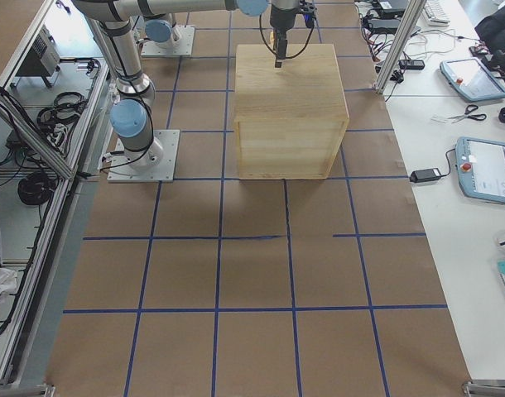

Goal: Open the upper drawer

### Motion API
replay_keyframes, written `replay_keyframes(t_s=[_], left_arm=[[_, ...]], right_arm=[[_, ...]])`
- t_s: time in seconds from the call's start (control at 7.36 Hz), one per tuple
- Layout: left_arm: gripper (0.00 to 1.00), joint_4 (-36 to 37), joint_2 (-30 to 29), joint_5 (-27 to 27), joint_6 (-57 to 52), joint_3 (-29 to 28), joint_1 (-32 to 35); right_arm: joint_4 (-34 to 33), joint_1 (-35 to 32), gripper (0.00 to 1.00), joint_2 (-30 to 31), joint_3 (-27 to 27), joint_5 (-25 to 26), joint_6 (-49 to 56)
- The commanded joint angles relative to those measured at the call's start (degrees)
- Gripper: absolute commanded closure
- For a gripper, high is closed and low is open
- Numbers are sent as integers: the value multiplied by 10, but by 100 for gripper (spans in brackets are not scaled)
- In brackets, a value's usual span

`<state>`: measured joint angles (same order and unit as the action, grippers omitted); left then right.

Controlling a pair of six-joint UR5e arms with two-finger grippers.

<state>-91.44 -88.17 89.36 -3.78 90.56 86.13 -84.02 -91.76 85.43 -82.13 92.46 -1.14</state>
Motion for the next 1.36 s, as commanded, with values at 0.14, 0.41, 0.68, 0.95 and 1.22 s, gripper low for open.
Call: replay_keyframes(t_s=[0.14,0.41,0.68,0.95,1.22], left_arm=[[0,0,1,-2,0,7,1],[0,0,1,2,0,7,0],[0,1,3,0,0,6,0],[0,4,5,-6,1,5,0],[0,2,5,-7,1,6,-1]], right_arm=[[0,0,0,0,0,0,0],[0,0,0,0,0,0,0],[0,0,0,0,0,0,1],[0,0,0,0,0,0,0],[0,0,0,0,0,0,0]])
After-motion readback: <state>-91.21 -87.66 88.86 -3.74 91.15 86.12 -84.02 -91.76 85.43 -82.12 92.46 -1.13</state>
